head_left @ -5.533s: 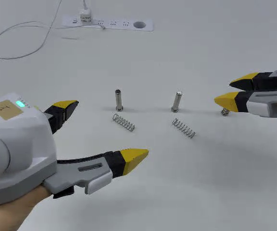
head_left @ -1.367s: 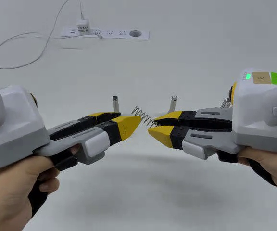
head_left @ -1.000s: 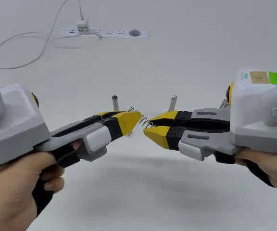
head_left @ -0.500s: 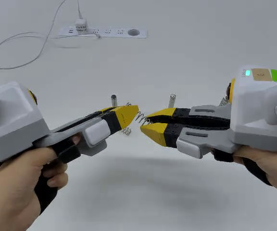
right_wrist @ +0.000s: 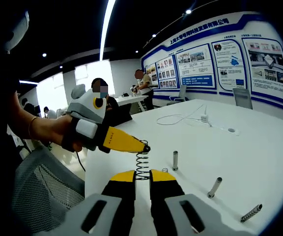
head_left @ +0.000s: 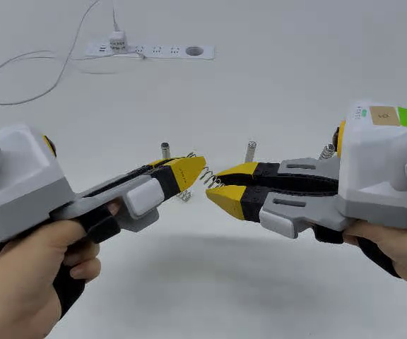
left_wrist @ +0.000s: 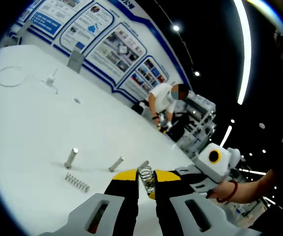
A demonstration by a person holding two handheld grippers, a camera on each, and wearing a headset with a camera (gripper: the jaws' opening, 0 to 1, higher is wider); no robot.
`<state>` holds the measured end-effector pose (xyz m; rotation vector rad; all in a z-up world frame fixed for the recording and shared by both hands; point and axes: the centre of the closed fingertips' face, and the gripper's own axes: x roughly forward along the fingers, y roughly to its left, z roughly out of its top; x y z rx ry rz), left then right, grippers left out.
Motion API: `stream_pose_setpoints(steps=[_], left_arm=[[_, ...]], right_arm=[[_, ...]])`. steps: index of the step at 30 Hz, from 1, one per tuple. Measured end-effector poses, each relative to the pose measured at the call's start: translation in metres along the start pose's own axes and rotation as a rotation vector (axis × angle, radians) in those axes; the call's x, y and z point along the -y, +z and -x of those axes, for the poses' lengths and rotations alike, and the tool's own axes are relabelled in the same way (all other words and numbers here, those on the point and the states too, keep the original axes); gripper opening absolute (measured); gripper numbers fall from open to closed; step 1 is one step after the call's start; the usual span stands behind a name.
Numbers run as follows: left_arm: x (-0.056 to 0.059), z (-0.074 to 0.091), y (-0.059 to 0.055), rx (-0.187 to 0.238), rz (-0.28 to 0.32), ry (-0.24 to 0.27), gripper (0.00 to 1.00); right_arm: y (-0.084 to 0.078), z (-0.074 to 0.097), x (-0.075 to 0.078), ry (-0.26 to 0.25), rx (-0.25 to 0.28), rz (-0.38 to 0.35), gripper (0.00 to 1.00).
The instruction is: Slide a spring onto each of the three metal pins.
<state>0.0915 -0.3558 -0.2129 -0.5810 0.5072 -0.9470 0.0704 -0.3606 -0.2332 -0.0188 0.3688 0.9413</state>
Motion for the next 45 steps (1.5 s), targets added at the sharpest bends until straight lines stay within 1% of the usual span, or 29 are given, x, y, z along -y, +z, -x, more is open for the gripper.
stream_pose_setpoints(steps=[5,7,8,12,14,16,22,24,25,26,27,28,29,30,33,37,39,41,42,43,44,45], left_arm=[[0.005,-0.003,0.001,-0.017,-0.054,-0.007,0.11],[0.008,-0.004,0.001,-0.023,-0.051,-0.013,0.10],[0.006,-0.003,0.002,-0.021,-0.062,-0.010,0.10],[0.007,-0.004,0.003,-0.023,-0.077,-0.014,0.10],[0.007,-0.005,0.004,-0.021,-0.092,-0.013,0.10],[0.007,-0.005,0.005,-0.022,-0.119,-0.009,0.10],[0.007,-0.008,0.008,-0.035,-0.241,0.013,0.10],[0.007,-0.010,0.009,-0.042,-0.296,0.019,0.10],[0.008,-0.012,0.009,-0.044,-0.328,0.019,0.10],[0.008,-0.012,0.009,-0.049,-0.340,0.024,0.10],[0.008,-0.013,0.009,-0.054,-0.360,0.029,0.10],[0.007,-0.015,0.009,-0.068,-0.401,0.035,0.10],[0.006,-0.016,0.008,-0.076,-0.417,0.043,0.10],[0.005,-0.018,0.008,-0.089,-0.452,0.051,0.10],[0.008,-0.023,0.007,-0.099,-0.482,0.045,0.10],[0.011,-0.029,0.010,-0.092,-0.525,0.036,0.10],[0.011,-0.034,0.011,-0.096,-0.562,0.032,0.10],[0.010,-0.038,0.012,-0.107,-0.629,0.031,0.10],[0.010,-0.040,0.012,-0.109,-0.640,0.032,0.10],[0.012,-0.043,0.013,-0.103,-0.661,0.020,0.10],[0.012,-0.044,0.014,-0.093,-0.664,0.019,0.10],[0.012,-0.047,0.014,-0.093,-0.671,0.018,0.10]], right_arm=[[0.000,0.001,0.002,-0.014,-0.001,0.004,0.12],[-0.001,0.001,0.003,-0.019,-0.003,-0.005,0.13],[-0.001,0.001,0.004,-0.019,-0.002,-0.015,0.14],[0.000,0.003,0.006,-0.033,0.002,-0.012,0.14],[-0.001,0.004,0.008,-0.043,-0.002,-0.012,0.17],[-0.002,0.005,0.008,-0.046,-0.007,-0.016,0.18],[-0.009,0.011,0.012,-0.074,-0.035,-0.043,0.26],[-0.011,0.013,0.012,-0.081,-0.041,-0.043,0.26],[-0.012,0.014,0.013,-0.088,-0.048,-0.047,0.28],[-0.014,0.015,0.012,-0.090,-0.053,-0.052,0.30],[-0.014,0.016,0.013,-0.092,-0.055,-0.054,0.31],[-0.015,0.018,0.014,-0.104,-0.058,-0.051,0.32],[-0.016,0.019,0.015,-0.112,-0.062,-0.048,0.34],[-0.017,0.021,0.017,-0.122,-0.063,-0.049,0.35],[-0.020,0.024,0.019,-0.135,-0.071,-0.058,0.39],[-0.025,0.029,0.023,-0.152,-0.081,-0.065,0.41],[-0.026,0.031,0.025,-0.160,-0.082,-0.080,0.43],[-0.029,0.035,0.029,-0.167,-0.083,-0.086,0.43],[-0.029,0.035,0.030,-0.172,-0.083,-0.088,0.43],[-0.030,0.037,0.031,-0.180,-0.085,-0.097,0.43],[-0.031,0.037,0.032,-0.183,-0.088,-0.100,0.44],[-0.033,0.038,0.033,-0.187,-0.090,-0.099,0.44]])
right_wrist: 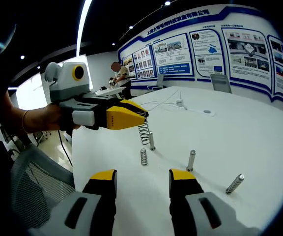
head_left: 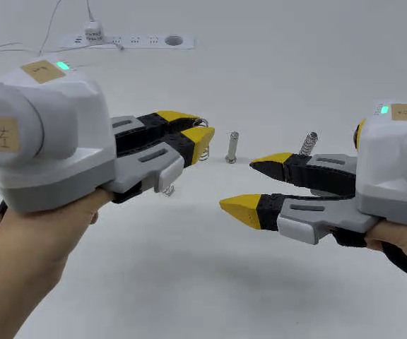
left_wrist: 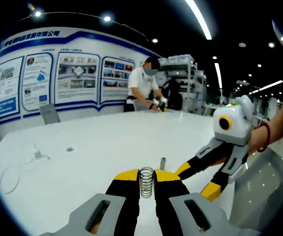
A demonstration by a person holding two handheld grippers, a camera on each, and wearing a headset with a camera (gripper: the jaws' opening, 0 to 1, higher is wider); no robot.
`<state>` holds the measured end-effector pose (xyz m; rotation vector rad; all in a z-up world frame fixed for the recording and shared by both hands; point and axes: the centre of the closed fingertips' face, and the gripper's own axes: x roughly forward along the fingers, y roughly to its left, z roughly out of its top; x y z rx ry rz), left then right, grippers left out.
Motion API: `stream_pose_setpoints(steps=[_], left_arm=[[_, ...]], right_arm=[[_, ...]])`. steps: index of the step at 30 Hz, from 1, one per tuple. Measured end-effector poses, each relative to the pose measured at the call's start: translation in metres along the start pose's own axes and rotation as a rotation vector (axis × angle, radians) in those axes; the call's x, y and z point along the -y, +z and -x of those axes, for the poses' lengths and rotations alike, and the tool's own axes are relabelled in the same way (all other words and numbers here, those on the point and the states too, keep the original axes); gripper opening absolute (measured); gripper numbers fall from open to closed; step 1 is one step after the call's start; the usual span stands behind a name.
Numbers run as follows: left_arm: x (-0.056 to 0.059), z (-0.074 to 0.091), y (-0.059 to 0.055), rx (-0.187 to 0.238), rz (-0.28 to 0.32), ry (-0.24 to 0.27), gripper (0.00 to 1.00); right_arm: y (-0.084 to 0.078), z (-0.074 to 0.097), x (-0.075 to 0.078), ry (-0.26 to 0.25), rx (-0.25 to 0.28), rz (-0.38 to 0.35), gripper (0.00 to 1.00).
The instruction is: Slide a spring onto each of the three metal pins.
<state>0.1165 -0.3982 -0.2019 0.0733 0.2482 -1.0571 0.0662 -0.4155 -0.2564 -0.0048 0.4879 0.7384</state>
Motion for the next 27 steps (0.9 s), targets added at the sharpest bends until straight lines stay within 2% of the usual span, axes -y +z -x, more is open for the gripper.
stream_pose_setpoints(steps=[15,22,27], left_arm=[[-0.005,-0.036,0.008,0.054,-0.080,-0.018,0.10],[-0.010,-0.051,0.005,0.058,-0.081,-0.021,0.10],[-0.013,-0.062,0.003,0.059,-0.078,-0.025,0.10]], right_arm=[[-0.012,0.010,0.019,-0.054,-0.002,-0.057,0.45],[-0.015,0.011,0.026,-0.068,0.002,-0.062,0.45],[-0.022,0.011,0.029,-0.069,-0.014,-0.070,0.45]])
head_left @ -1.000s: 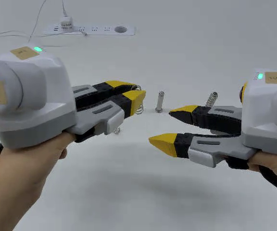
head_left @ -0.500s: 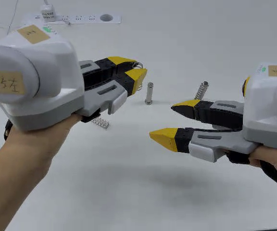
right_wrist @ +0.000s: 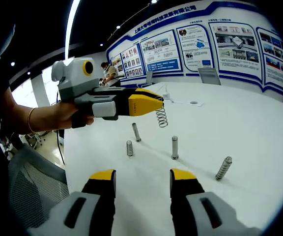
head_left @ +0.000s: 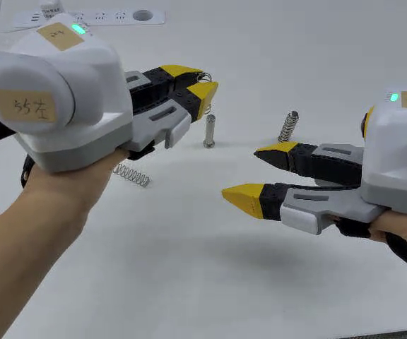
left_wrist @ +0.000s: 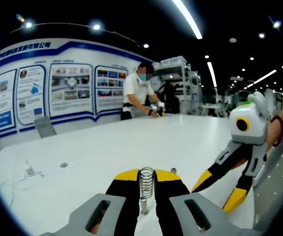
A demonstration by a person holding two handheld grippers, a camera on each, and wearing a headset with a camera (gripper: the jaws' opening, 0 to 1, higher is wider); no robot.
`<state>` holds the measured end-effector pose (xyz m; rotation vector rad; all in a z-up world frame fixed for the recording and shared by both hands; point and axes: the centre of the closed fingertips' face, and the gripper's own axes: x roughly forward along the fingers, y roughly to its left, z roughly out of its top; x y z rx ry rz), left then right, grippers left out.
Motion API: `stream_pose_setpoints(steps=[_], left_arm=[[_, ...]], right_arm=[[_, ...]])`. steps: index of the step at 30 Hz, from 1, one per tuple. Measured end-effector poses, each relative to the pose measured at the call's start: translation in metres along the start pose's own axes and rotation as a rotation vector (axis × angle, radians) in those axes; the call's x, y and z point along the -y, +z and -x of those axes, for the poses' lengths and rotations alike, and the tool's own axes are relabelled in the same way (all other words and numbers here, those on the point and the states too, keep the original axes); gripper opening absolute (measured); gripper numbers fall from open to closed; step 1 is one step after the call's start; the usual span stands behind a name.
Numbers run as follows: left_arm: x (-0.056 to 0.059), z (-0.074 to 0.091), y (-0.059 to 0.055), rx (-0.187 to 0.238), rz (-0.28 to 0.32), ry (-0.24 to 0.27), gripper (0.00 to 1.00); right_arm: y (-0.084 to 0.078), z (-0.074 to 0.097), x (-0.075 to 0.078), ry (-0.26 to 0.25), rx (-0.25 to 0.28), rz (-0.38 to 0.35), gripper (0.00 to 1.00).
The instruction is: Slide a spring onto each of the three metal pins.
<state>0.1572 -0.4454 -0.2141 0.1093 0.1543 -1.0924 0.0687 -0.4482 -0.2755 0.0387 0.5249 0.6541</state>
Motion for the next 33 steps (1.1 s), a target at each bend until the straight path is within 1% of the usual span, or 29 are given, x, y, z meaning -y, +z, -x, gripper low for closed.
stream_pose_setpoints(steps=[6,9,12,15,18,22,29,31,32,33], left_arm=[[-0.005,-0.011,-0.008,-0.011,0.017,-0.001,0.10],[-0.004,-0.015,-0.011,-0.023,0.020,-0.003,0.10],[-0.006,-0.019,-0.015,-0.026,0.027,-0.001,0.10],[-0.004,-0.023,-0.017,-0.032,0.039,-0.006,0.10],[-0.004,-0.024,-0.024,-0.050,0.023,-0.005,0.10],[-0.005,-0.024,-0.029,-0.058,0.029,-0.003,0.10],[-0.005,-0.025,-0.035,-0.073,0.021,-0.002,0.10],[-0.006,-0.026,-0.035,-0.066,0.021,-0.001,0.10],[-0.006,-0.026,-0.035,-0.070,0.019,-0.002,0.10],[-0.006,-0.026,-0.038,-0.084,0.004,-0.001,0.10]], right_arm=[[-0.003,0.001,0.005,-0.012,-0.006,-0.004,0.45],[-0.004,0.002,0.009,-0.019,-0.007,-0.008,0.45],[-0.004,0.002,0.010,-0.025,-0.005,-0.013,0.45],[-0.005,0.002,0.011,-0.029,-0.004,-0.018,0.45],[-0.005,0.003,0.013,-0.035,-0.002,-0.025,0.45],[-0.006,0.003,0.015,-0.040,-0.004,-0.030,0.45],[-0.006,0.003,0.015,-0.040,-0.003,-0.034,0.45],[-0.006,0.002,0.016,-0.040,-0.004,-0.033,0.45],[-0.006,0.002,0.016,-0.041,-0.003,-0.033,0.45],[-0.006,0.002,0.016,-0.041,-0.004,-0.033,0.45]])
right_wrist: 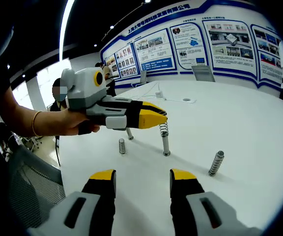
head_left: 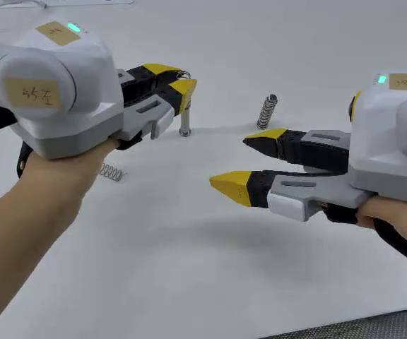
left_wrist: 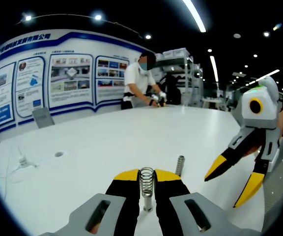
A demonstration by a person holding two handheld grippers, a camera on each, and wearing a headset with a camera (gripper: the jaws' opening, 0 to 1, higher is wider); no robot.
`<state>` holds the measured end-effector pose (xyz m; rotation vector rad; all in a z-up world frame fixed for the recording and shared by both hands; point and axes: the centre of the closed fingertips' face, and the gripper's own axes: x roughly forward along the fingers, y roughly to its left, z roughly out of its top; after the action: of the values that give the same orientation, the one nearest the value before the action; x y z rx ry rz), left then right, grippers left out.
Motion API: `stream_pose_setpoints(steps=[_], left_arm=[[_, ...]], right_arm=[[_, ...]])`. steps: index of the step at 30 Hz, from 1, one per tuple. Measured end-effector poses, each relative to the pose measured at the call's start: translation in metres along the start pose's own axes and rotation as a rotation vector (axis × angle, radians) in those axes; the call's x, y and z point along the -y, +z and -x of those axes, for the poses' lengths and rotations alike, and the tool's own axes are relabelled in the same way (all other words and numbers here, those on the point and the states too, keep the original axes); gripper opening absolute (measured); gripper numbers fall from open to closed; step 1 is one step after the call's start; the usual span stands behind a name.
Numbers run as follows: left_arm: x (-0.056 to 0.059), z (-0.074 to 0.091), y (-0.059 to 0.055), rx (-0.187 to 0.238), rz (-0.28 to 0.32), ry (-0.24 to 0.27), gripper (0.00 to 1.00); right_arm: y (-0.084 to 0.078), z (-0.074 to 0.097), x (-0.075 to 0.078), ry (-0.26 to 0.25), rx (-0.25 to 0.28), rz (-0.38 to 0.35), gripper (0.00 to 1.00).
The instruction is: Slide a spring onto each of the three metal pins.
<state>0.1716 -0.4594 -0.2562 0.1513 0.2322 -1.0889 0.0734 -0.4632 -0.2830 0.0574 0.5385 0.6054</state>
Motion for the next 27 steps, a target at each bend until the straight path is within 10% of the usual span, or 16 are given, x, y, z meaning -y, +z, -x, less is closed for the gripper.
stream_pose_setpoints(steps=[27], left_arm=[[-0.001,-0.010,-0.039,-0.061,0.020,0.001,0.10]], right_arm=[[-0.003,-0.001,0.003,-0.014,-0.010,-0.009,0.45]])
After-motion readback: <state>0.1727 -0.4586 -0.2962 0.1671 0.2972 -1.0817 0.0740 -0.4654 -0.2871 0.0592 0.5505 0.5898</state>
